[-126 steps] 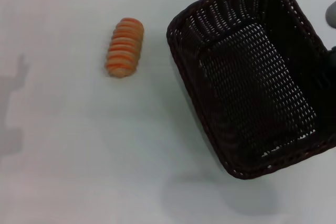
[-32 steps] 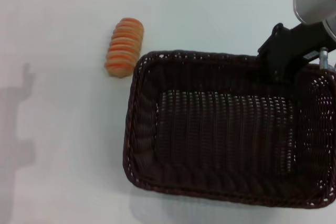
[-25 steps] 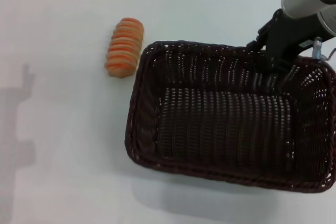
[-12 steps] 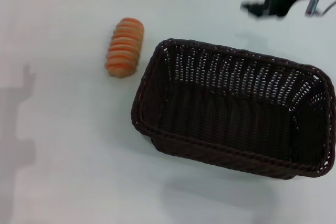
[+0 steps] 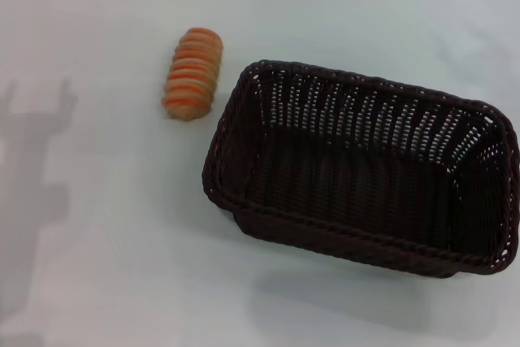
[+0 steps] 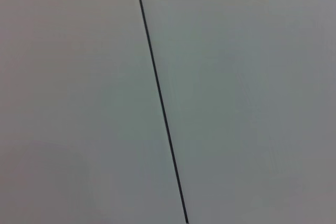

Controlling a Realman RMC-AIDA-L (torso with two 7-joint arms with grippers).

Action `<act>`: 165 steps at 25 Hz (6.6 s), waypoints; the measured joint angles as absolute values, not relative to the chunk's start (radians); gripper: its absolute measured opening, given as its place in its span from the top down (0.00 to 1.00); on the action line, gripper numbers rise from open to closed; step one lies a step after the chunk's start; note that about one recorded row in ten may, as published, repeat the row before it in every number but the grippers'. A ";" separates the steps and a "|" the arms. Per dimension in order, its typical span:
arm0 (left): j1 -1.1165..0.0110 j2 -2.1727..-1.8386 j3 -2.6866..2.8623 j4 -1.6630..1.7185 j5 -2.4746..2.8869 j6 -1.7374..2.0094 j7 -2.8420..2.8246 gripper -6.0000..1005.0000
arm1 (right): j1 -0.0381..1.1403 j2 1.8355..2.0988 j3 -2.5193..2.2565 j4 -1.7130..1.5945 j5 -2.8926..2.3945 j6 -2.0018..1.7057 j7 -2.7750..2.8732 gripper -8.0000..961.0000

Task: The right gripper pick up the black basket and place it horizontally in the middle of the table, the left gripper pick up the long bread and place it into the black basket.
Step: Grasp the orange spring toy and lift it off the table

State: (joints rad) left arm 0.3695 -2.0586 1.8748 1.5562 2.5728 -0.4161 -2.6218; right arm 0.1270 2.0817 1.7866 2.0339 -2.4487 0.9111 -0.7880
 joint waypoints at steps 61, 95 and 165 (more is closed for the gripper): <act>-0.536 -2.064 1.216 2.001 2.742 1.293 -2.832 0.15 | -0.394 2.089 2.092 1.382 -1.105 0.908 -2.235 0.40; -1.099 -2.004 1.039 1.135 2.890 1.498 -2.878 0.15 | -0.454 2.089 1.918 1.612 -1.262 0.835 -2.131 0.40; -1.064 -2.057 1.080 0.714 2.830 1.202 -2.803 0.15 | -0.418 2.083 1.818 1.672 -1.127 0.767 -2.073 0.40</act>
